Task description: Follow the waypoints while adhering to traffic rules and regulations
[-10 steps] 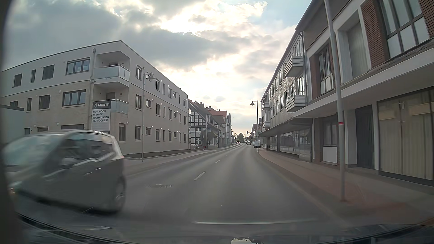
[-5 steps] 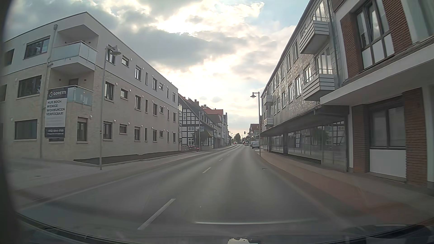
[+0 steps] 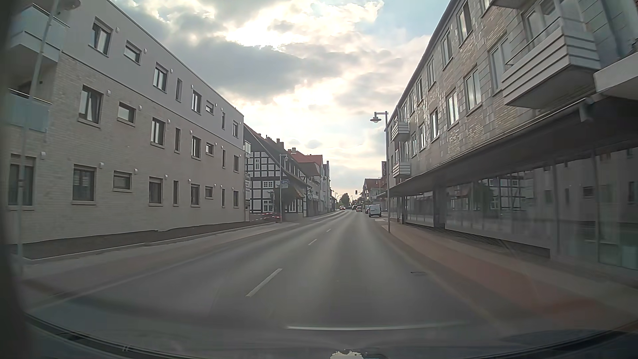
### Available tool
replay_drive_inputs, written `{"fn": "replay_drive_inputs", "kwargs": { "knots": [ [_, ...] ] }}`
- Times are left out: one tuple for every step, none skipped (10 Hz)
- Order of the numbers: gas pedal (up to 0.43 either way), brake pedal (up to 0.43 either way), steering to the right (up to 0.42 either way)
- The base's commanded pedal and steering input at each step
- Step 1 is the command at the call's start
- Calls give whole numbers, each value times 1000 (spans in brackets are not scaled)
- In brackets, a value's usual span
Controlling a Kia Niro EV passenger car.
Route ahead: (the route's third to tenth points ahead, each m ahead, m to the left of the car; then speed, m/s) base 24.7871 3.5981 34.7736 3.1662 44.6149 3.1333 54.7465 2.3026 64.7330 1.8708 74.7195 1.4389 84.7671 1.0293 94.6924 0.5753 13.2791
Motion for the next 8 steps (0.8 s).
{"fn": "replay_drive_inputs", "kwargs": {
  "knots": [
    [169,0,6],
    [157,0,6],
    [157,0,6],
    [157,0,6],
    [157,0,6],
    [157,0,6],
    [157,0,6],
    [150,0,6]
  ]
}}
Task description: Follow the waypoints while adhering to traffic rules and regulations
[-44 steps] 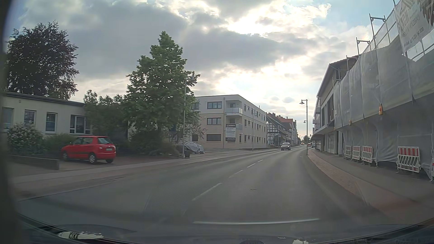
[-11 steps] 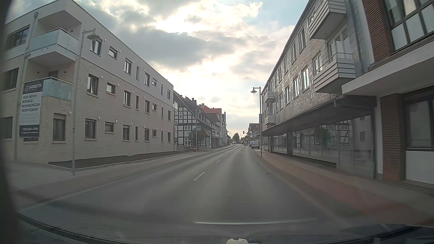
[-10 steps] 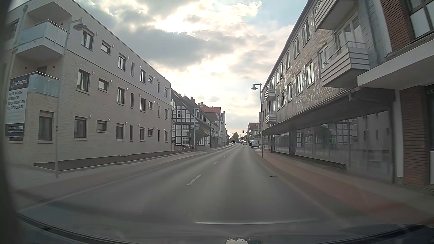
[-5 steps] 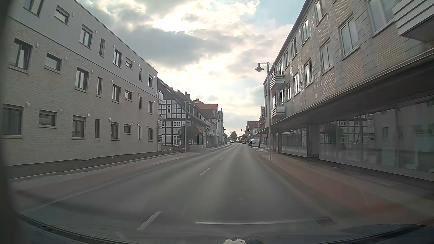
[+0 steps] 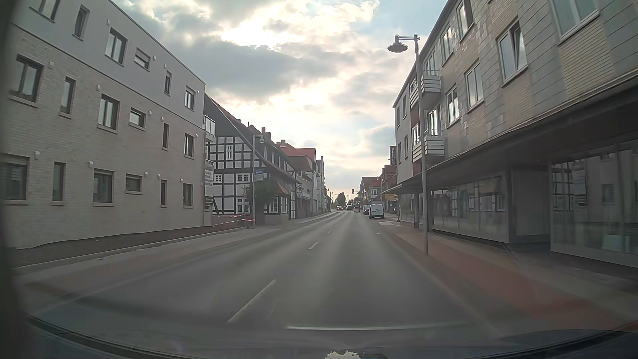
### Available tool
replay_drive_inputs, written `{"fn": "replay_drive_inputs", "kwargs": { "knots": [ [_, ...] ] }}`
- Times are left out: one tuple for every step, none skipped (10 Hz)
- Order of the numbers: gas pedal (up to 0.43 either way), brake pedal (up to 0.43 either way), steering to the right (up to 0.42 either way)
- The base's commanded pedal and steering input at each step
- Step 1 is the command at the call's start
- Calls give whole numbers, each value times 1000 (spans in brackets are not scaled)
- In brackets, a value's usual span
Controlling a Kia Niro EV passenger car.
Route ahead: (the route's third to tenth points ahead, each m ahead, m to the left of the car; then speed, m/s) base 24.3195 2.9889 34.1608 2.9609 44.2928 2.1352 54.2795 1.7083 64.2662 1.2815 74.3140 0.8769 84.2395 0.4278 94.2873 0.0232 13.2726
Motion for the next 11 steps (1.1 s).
{"fn": "replay_drive_inputs", "kwargs": {
  "knots": [
    [138,0,6],
    [138,0,8],
    [130,0,10],
    [118,0,11],
    [118,0,11],
    [118,0,11],
    [118,0,11],
    [118,0,11],
    [118,0,11],
    [118,0,11],
    [130,0,10]
  ]
}}
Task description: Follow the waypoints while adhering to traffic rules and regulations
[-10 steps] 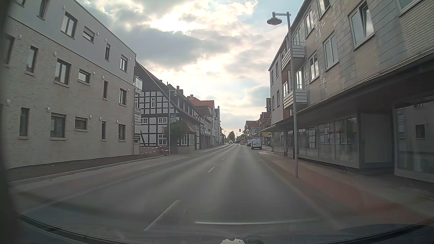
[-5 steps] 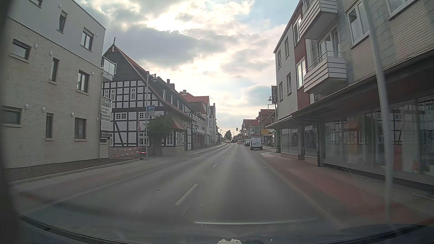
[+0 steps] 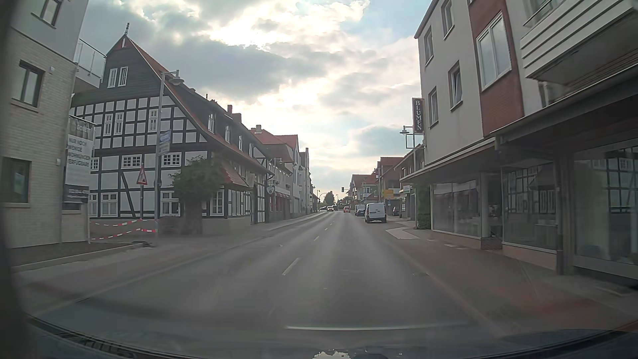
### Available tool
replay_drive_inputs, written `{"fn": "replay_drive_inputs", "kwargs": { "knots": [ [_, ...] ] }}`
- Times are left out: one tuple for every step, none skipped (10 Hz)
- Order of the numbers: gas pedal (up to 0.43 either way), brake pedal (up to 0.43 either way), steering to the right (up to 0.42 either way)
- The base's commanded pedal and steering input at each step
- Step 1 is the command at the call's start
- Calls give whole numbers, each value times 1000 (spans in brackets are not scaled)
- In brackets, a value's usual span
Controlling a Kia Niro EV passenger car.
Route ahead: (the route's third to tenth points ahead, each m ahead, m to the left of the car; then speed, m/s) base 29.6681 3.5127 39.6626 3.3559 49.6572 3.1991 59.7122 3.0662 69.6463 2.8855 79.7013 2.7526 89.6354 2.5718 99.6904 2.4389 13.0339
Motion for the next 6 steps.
{"fn": "replay_drive_inputs", "kwargs": {
  "knots": [
    [130,0,9],
    [130,0,7],
    [130,0,6],
    [130,0,5],
    [130,0,4],
    [138,0,4]
  ]
}}
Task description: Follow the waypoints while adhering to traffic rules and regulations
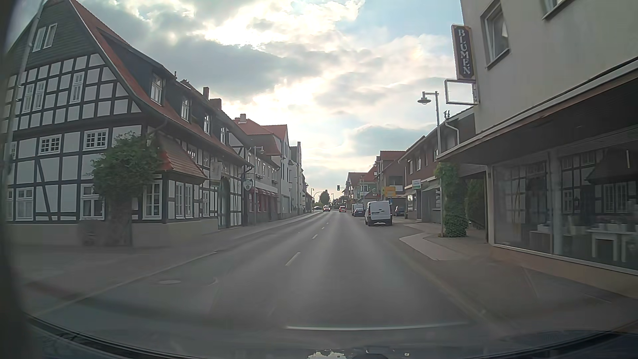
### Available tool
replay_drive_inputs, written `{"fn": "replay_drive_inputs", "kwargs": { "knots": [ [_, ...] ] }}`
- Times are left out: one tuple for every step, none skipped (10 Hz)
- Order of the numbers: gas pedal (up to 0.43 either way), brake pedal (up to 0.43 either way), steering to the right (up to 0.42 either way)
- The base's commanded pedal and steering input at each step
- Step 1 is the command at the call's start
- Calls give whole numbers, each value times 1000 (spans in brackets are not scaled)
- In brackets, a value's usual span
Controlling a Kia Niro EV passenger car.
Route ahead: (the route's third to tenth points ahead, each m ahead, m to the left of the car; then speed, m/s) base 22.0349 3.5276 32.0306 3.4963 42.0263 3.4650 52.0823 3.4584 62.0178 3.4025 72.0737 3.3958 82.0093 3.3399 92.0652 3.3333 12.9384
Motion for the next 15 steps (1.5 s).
{"fn": "replay_drive_inputs", "kwargs": {
  "knots": [
    [150,0,4],
    [150,0,4],
    [150,0,4],
    [150,0,4],
    [150,0,2],
    [150,0,0],
    [150,0,0],
    [150,0,0],
    [150,0,0],
    [150,0,0],
    [157,0,0],
    [157,0,0],
    [157,0,0],
    [157,0,0],
    [157,0,0]
  ]
}}
